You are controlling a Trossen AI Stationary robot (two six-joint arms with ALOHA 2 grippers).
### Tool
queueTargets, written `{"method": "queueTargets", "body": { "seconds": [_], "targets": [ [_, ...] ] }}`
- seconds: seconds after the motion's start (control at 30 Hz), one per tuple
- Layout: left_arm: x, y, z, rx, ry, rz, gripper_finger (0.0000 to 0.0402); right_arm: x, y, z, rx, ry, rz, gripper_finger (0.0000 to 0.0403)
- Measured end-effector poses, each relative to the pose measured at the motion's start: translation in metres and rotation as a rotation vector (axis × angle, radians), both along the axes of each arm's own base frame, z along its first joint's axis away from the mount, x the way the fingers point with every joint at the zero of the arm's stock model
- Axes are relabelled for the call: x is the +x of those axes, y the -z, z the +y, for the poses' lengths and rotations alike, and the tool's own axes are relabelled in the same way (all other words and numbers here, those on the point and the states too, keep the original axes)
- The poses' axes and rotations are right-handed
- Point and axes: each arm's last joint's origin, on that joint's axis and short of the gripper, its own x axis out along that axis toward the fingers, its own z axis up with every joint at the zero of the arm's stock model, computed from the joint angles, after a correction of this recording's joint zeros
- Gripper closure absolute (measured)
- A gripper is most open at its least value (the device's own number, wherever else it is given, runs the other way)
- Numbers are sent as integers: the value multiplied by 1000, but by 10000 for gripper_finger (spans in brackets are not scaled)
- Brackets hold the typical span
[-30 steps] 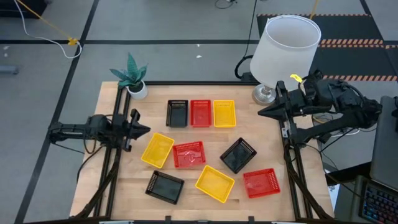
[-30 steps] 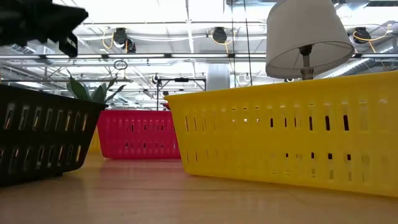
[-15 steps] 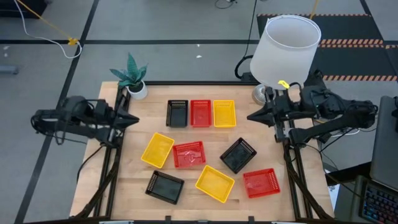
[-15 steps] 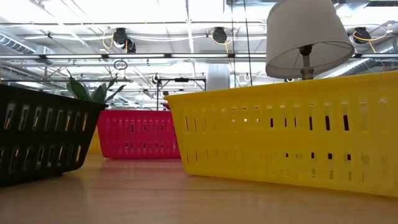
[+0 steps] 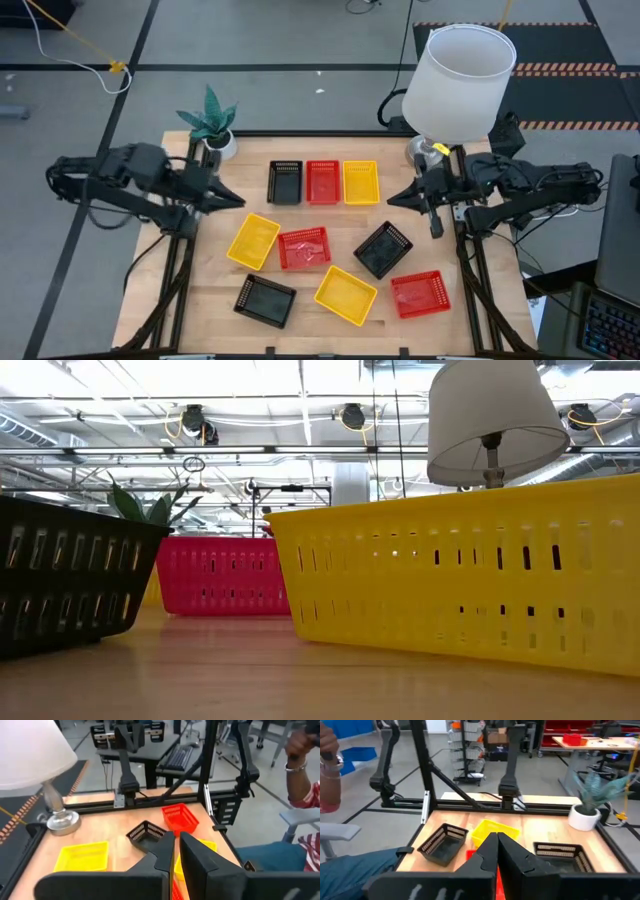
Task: Stack baskets by color
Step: Stack the bottom right yellow bin on the top right yellow bin
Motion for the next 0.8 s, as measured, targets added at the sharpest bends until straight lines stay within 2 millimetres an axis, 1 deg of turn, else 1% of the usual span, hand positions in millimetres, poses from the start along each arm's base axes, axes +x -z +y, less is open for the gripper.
{"method": "queueTargets", "body": {
  "seconds": [0.13, 0.23, 0.33, 0.5, 0.6, 0.7, 0.8],
  "targets": [
    [20, 8, -8, 12, 28, -8, 369, 5, 15, 7, -2, -35, -19, 403],
    [33, 19, -13, 57, 14, 31, 369, 8, 25, 10, -12, -52, -19, 403],
    [44, 33, -17, 88, -27, 58, 369, 9, 27, 11, -24, -52, -20, 403],
    [59, 56, -24, 104, -25, 15, 369, 8, 27, 10, -31, -1, -26, 403],
    [66, 72, -25, 125, -20, -26, 369, 9, 27, 9, -62, 27, -27, 403],
    [67, 75, -24, 139, -26, -64, 369, 9, 28, 9, -82, 38, -18, 403],
    [66, 75, -22, 149, -30, -80, 369, 12, 30, 9, -98, 34, -9, 403]
  ]
}}
